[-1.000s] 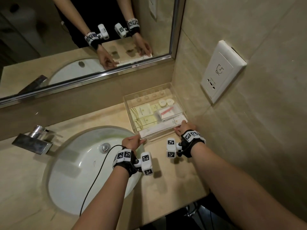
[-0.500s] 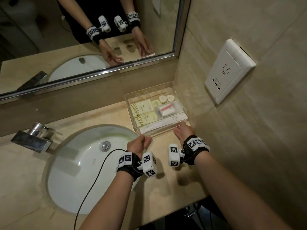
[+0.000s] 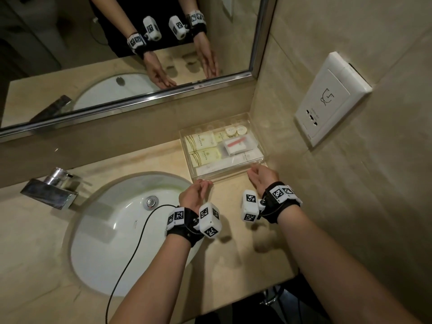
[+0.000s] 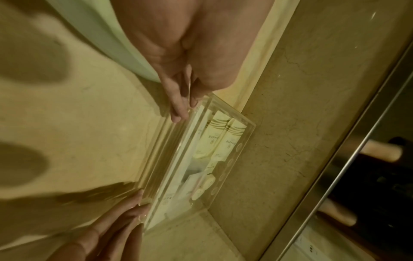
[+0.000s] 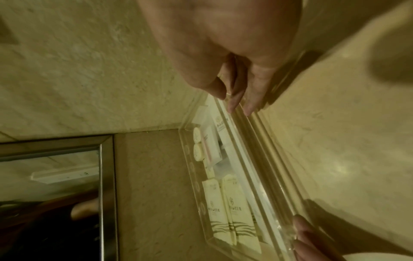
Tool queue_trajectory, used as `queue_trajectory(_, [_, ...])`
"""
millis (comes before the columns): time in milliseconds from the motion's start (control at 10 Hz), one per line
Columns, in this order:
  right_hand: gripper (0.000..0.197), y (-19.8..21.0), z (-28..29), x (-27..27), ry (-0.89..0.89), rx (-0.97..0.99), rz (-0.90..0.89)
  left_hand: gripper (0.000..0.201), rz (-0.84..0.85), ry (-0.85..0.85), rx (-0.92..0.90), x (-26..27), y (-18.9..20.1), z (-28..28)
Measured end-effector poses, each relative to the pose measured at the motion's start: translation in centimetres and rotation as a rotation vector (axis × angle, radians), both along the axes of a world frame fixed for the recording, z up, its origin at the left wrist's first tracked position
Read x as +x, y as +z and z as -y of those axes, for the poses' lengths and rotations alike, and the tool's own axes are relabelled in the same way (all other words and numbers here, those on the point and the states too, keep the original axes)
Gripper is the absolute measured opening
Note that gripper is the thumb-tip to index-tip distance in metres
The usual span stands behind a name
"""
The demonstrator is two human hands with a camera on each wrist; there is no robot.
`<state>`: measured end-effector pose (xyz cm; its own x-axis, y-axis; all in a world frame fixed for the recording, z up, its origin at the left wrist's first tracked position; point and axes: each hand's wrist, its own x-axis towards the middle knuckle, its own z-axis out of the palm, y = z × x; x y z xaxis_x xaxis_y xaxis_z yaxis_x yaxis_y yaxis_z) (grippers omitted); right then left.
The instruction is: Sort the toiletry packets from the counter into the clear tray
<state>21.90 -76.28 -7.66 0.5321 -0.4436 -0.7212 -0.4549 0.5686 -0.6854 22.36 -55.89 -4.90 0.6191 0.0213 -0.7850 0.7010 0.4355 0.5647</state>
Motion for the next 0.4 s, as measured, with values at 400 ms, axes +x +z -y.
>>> queue_trajectory(400, [0.042, -0.2, 0.3, 1.3, -0.093, 0.042, 0.027, 0.038, -0.036, 0.051, -0.041, 1.0, -0.6, -0.5])
